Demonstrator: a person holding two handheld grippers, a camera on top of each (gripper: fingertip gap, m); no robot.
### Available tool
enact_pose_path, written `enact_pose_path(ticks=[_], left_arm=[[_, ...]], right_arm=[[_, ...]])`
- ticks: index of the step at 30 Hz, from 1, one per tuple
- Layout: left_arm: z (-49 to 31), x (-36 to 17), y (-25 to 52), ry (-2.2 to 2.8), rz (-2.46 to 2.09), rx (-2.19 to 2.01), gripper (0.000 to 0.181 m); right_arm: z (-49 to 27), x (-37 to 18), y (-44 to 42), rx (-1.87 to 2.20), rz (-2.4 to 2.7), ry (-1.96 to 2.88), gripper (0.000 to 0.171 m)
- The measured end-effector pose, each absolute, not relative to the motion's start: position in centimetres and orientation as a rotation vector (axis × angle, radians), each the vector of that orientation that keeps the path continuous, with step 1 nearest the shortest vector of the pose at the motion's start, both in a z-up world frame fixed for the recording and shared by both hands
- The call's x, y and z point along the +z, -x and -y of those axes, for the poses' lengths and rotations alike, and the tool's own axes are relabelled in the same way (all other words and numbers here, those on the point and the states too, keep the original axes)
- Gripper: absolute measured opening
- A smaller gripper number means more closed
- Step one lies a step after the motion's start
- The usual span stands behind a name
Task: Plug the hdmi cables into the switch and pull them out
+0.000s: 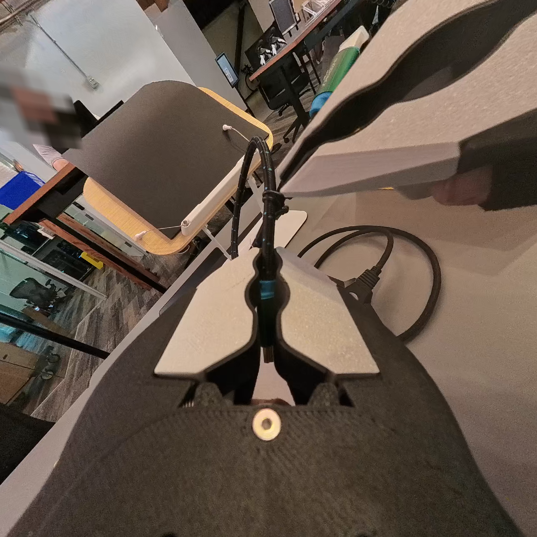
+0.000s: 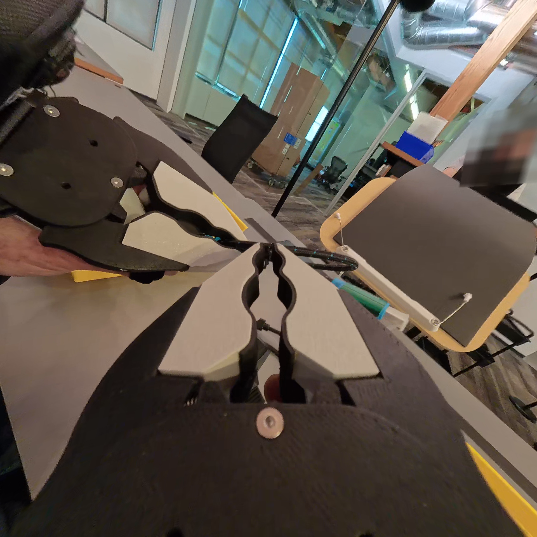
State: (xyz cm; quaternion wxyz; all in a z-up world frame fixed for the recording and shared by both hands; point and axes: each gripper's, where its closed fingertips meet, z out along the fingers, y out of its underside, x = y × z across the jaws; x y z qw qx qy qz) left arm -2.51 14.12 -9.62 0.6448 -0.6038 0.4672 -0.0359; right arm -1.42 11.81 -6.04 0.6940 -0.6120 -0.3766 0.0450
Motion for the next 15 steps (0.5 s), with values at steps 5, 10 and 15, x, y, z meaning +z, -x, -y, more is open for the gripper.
enact_pose_path(ticks=[5,10,15], left_arm=[[-14.07,-9.56,2.49,1.374,-1.064,-0.082,0.004],[-13.95,-9.36,2.44,1.363,-1.064,-0.079,0.004],[-14.01,-9.46,2.48,1.370,-1.061,-0.087,0.004]], right_arm=[[-12.10,-6.53,1.45,0.091,0.851,1.385,0.002],[-11.83,-6.13,1.46,0.166,0.824,1.386,0.000],[-11.95,-6.12,1.17,0.372,0.734,1.433,0.000]])
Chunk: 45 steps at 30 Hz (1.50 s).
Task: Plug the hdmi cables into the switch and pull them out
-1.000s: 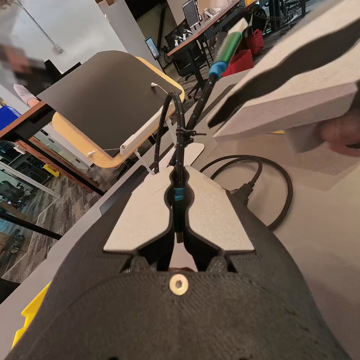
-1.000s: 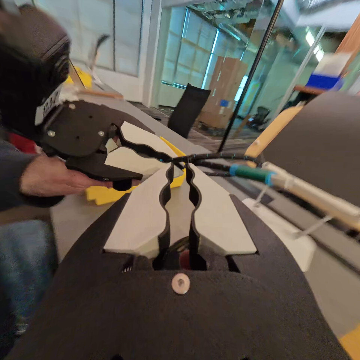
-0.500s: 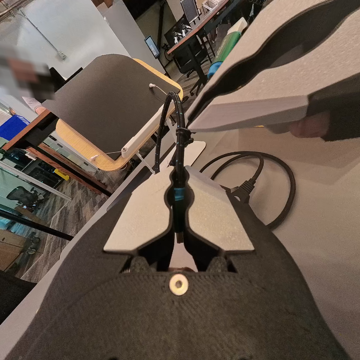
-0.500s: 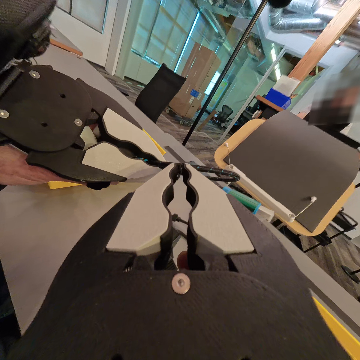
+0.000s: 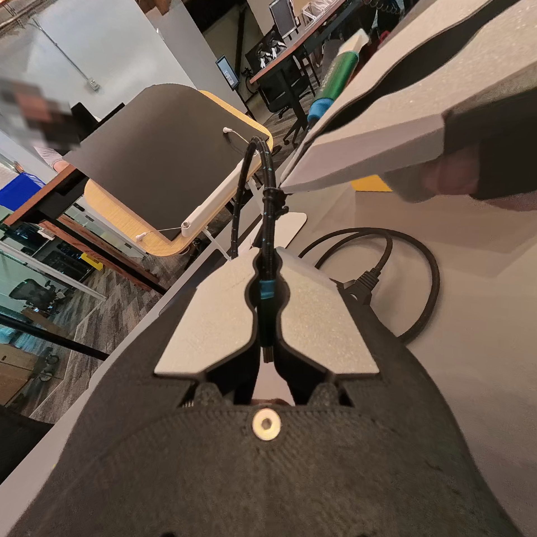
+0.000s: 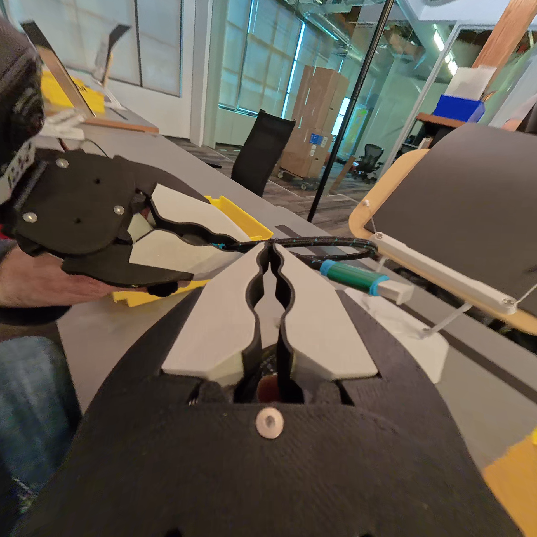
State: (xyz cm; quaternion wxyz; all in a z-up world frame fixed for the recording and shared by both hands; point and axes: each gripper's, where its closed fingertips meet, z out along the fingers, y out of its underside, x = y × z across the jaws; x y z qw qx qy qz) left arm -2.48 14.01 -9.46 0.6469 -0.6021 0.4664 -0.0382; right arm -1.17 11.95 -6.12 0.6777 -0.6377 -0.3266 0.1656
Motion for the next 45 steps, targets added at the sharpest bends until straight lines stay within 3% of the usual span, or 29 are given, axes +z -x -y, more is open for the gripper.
enact_pose_path(ticks=[4,12,17,19,24,25,31,36,45], left_arm=[[-13.9,-9.4,2.4,1.384,-1.037,-0.142,0.004],[-13.5,-8.6,2.2,1.391,-0.974,-0.260,0.004],[-14.5,-6.4,4.0,1.396,-0.852,-0.355,0.005],[-15.1,-6.2,4.7,1.394,-0.859,-0.306,0.004],[-14.7,-7.5,3.9,1.413,-0.919,-0.277,0.004],[-14.6,-7.5,3.7,1.413,-0.926,-0.273,0.004],[-14.3,-7.7,3.4,1.411,-0.958,-0.233,0.005],[-14.1,-7.9,3.0,1.411,-0.978,-0.219,0.005],[-14.1,-8.2,2.8,1.410,-0.995,-0.201,0.005]], right_arm=[[-11.8,-5.9,1.1,0.573,0.621,1.453,0.000],[-11.3,-5.5,0.5,1.387,0.143,1.384,0.000],[-10.6,-8.3,1.8,1.591,-0.008,1.394,0.000],[-9.9,-7.5,2.8,1.442,0.178,1.406,0.000],[-10.7,-5.7,2.4,0.618,0.659,1.388,0.000],[-11.0,-5.4,2.2,0.474,0.709,1.371,0.012],[-11.5,-4.6,2.1,-0.186,0.960,1.191,0.018],[-12.4,-4.5,1.6,-0.432,1.067,1.118,0.016],[-12.3,-5.6,1.9,-0.476,1.182,1.088,0.007]])
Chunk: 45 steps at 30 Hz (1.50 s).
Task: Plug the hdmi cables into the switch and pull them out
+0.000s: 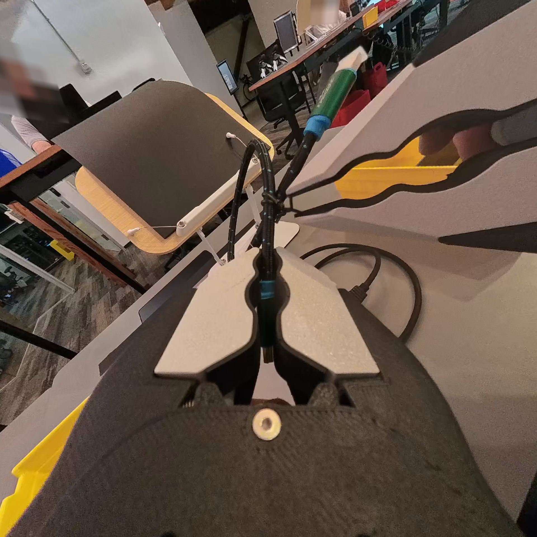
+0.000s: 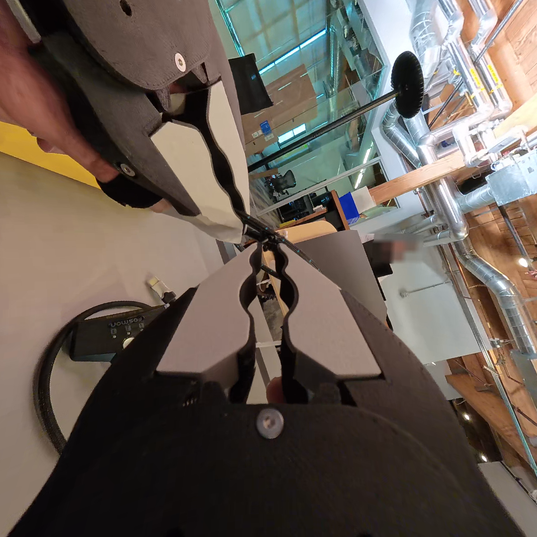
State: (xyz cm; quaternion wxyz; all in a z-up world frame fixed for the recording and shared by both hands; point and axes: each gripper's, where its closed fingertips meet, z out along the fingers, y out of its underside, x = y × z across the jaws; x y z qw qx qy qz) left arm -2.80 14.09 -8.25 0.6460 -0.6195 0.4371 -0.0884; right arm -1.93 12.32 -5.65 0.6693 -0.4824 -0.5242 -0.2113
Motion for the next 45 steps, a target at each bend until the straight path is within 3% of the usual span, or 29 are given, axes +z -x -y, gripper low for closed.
enact_pose_path(ticks=[6,19,23,29,32,40,42,45], left_arm=[[-14.1,-8.2,2.8,1.408,-0.997,-0.192,0.005],[-14.0,-8.2,2.7,1.397,-1.003,-0.177,0.004],[-14.1,-8.0,2.8,1.389,-0.990,-0.165,0.004],[-14.3,-8.0,3.0,1.379,-0.975,-0.142,0.004],[-14.3,-8.3,3.0,1.378,-0.976,-0.133,0.004],[-15.1,-7.9,3.8,1.413,-0.932,-0.153,0.004],[-15.5,-7.5,4.5,1.378,-0.942,-0.073,0.004],[-14.7,-6.7,3.9,1.351,-0.974,-0.047,0.004]], right_arm=[[-12.0,-5.4,2.2,-0.495,1.182,1.070,0.015],[-12.1,-5.6,2.1,-0.395,1.153,1.135,0.000],[-12.0,-5.6,2.2,-0.012,0.970,1.290,0.000],[-11.7,-6.0,2.9,1.074,0.368,1.485,0.000],[-11.4,-5.9,3.4,1.406,0.178,1.427,0.000],[-9.9,-4.8,3.9,1.528,0.216,1.357,0.000],[-9.8,-5.5,4.0,1.367,0.303,1.405,0.000],[-10.2,-5.7,3.6,0.811,0.582,1.417,0.000]])
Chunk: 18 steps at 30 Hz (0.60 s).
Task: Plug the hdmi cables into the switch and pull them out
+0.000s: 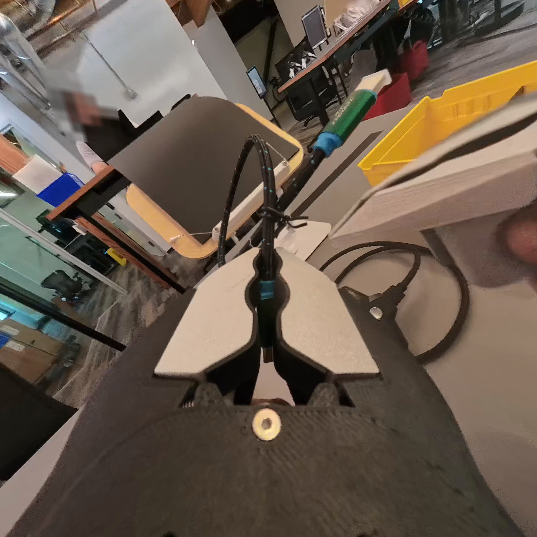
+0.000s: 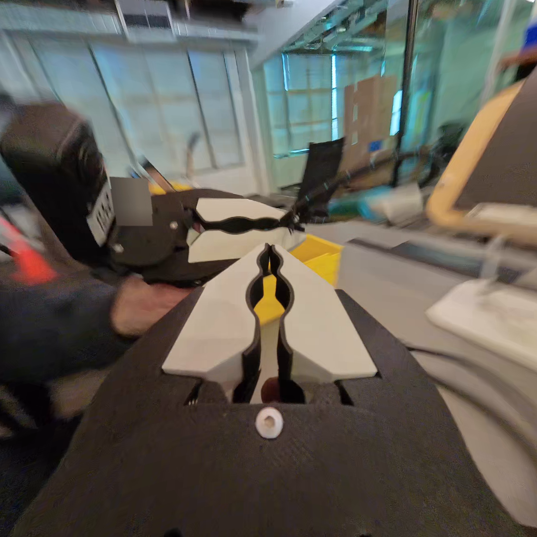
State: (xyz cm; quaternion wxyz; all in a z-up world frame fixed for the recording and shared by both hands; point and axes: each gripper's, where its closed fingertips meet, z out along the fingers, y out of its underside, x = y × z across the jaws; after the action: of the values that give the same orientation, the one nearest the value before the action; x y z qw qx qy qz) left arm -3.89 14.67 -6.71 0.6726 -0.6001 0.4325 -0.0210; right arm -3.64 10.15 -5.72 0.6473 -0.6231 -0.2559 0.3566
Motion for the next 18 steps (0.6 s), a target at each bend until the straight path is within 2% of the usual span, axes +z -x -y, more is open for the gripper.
enact_pose_path(ticks=[3,4,6,13,18], left_arm=[[-14.7,-7.4,3.6,1.377,-0.988,-0.065,0.004],[-14.8,-7.6,3.6,1.388,-0.992,-0.061,0.004],[-14.8,-7.9,3.6,1.407,-0.995,-0.074,0.004],[-14.7,-8.0,3.2,1.429,-1.012,-0.067,0.004],[-14.6,-8.3,3.0,1.433,-1.024,-0.073,0.004]], right_arm=[[-10.4,-4.5,2.9,0.202,0.837,1.303,0.000],[-10.6,-4.1,2.7,0.026,0.897,1.256,0.015],[-11.3,-4.8,2.5,-0.228,1.010,1.215,0.015],[-12.2,-6.2,2.7,-0.450,1.156,1.149,0.018],[-12.3,-6.4,3.1,-0.507,1.175,1.106,0.013]])
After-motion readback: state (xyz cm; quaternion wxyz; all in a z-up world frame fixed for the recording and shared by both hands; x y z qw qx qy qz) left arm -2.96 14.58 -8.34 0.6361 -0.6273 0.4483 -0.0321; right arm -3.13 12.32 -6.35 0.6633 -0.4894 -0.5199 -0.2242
